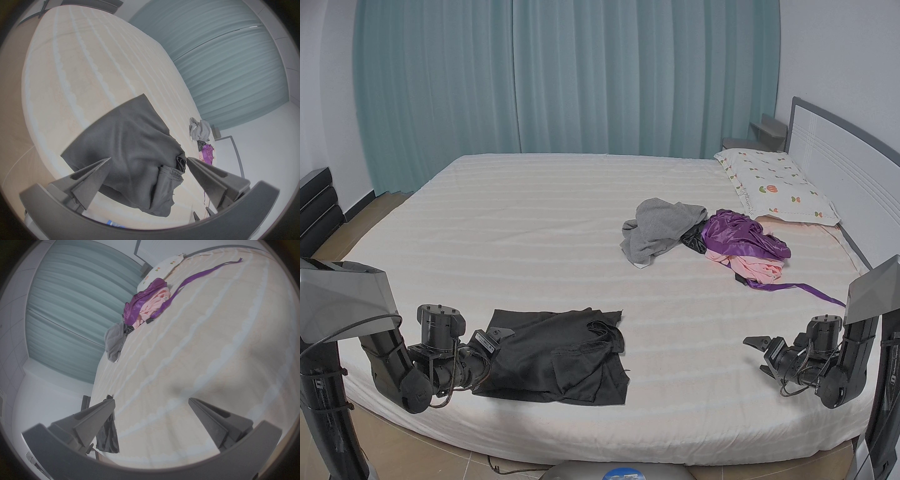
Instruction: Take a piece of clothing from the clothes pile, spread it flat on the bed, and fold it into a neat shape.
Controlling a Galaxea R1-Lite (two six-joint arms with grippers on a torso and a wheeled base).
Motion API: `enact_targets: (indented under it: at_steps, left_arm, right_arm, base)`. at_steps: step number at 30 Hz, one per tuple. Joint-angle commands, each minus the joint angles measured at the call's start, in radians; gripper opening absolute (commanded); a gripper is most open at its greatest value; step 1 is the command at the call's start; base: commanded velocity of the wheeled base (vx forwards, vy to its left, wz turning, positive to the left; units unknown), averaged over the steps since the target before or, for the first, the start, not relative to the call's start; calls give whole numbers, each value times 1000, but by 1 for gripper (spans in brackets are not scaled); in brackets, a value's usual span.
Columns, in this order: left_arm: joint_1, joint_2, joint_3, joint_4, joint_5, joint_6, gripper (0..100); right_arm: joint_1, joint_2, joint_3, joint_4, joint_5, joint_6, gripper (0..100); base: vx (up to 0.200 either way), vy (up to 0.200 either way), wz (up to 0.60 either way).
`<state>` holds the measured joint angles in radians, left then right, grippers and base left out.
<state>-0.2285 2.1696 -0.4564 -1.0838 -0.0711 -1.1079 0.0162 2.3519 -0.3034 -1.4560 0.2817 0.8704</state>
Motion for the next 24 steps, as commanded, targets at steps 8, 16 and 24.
enact_targets:
  at_steps: [8,16,24]
  left_arm:
    - [6,15,2,-2,1,-29,100]
    - [8,4,13,-2,1,-47,100]
    - [0,6,22,-2,10,-46,100]
  right_arm:
    - [114,-37,60,-66,-64,-27,100]
    - [312,-31,-57,20,-257,-165,100]
    - [464,-57,-295,347,-351,-208,100]
  base:
    - [0,200,0]
    - [0,200,0]
    - [0,200,0]
